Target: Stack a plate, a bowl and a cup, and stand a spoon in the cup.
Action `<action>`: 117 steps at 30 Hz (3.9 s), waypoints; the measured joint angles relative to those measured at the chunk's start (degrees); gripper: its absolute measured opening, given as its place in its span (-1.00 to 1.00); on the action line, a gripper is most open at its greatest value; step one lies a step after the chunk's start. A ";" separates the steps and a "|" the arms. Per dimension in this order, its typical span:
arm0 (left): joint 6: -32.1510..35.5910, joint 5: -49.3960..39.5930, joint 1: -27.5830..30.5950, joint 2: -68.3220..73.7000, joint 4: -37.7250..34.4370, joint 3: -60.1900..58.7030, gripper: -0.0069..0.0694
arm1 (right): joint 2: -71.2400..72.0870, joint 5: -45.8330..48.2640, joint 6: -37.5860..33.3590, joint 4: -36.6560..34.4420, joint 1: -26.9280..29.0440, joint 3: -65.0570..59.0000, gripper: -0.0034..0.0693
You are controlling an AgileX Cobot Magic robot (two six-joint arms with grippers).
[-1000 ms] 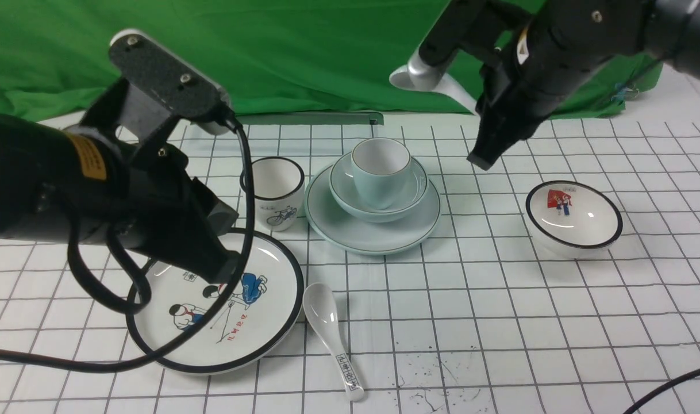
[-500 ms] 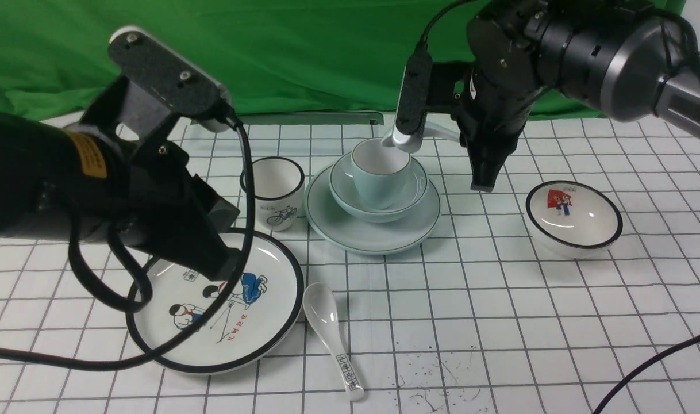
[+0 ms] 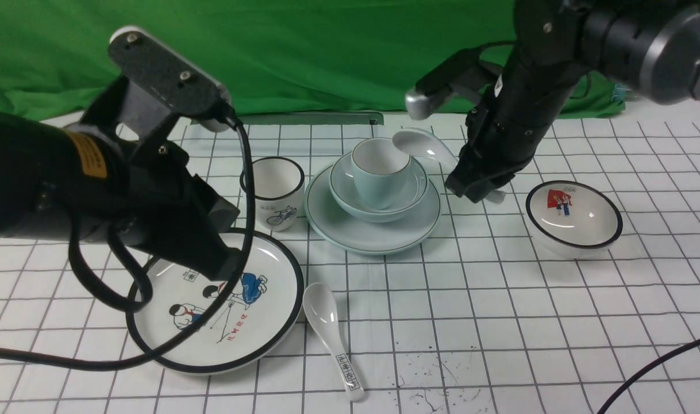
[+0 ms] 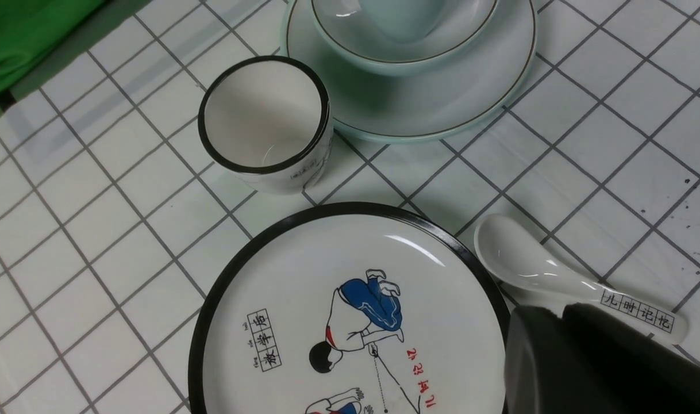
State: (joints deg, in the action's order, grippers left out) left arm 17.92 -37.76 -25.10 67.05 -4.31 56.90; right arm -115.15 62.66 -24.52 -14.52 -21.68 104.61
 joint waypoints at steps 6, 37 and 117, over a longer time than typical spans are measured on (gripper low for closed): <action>0.00 0.05 0.00 0.00 0.00 0.00 -0.84 | 0.00 -4.70 0.95 -13.97 8.01 -3.46 -0.69; 0.00 0.16 0.00 0.00 0.00 0.00 -0.84 | -7.40 -24.70 10.54 -37.60 7.02 -16.99 -0.69; -24.82 14.14 0.00 -55.18 11.77 -32.14 -0.84 | 81.15 -57.45 0.30 -2.36 -8.50 -62.55 -0.72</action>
State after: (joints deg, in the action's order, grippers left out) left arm -6.90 -23.62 -25.10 11.87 7.47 24.76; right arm -34.00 5.21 -24.22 -16.88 -30.18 42.06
